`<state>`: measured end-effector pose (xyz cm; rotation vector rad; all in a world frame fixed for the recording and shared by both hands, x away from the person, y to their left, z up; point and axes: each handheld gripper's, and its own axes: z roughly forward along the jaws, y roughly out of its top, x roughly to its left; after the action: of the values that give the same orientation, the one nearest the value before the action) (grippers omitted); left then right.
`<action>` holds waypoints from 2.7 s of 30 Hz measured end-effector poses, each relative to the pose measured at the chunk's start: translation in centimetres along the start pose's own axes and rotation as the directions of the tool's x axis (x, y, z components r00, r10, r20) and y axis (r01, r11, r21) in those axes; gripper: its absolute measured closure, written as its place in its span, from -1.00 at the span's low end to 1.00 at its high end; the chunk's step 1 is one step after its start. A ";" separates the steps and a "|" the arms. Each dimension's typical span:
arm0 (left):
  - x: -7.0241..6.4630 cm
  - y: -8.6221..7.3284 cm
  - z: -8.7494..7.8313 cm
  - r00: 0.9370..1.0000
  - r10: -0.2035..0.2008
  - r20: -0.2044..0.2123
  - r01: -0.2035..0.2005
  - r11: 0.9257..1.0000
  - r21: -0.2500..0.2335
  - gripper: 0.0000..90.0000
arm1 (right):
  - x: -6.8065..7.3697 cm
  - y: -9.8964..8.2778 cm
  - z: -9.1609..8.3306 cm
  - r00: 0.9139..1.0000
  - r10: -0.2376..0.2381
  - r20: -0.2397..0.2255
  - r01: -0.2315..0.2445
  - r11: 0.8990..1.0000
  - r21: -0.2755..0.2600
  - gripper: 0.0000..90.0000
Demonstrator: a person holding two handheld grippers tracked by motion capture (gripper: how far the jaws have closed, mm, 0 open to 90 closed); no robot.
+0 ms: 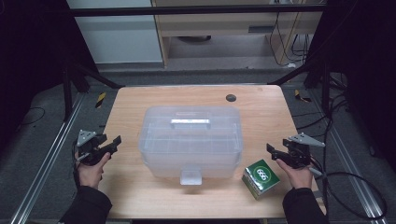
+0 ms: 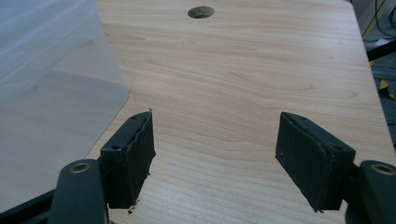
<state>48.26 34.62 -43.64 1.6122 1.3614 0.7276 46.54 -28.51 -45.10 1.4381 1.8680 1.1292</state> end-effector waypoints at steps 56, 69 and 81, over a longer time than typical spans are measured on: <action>-4.5 9.2 -3.7 0.956 0.261 0.132 -0.244 0.961 -0.131 -0.28 | 2.0 0.7 -0.5 0.994 -0.103 -0.029 0.103 0.995 0.005 -0.40; -6.6 11.0 -3.1 0.926 0.346 0.152 -0.328 0.935 -0.133 -0.29 | 2.3 0.9 -0.4 0.991 -0.128 -0.035 0.128 0.992 0.018 -0.44; -8.6 12.6 -3.3 0.870 0.467 0.156 -0.452 0.883 -0.122 -0.29 | 2.2 0.8 -0.3 0.990 -0.134 -0.033 0.135 0.990 0.029 -0.46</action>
<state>49.20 26.89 -30.05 1.9102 0.8062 0.8756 46.03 -26.43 -44.06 1.2958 1.9804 1.0673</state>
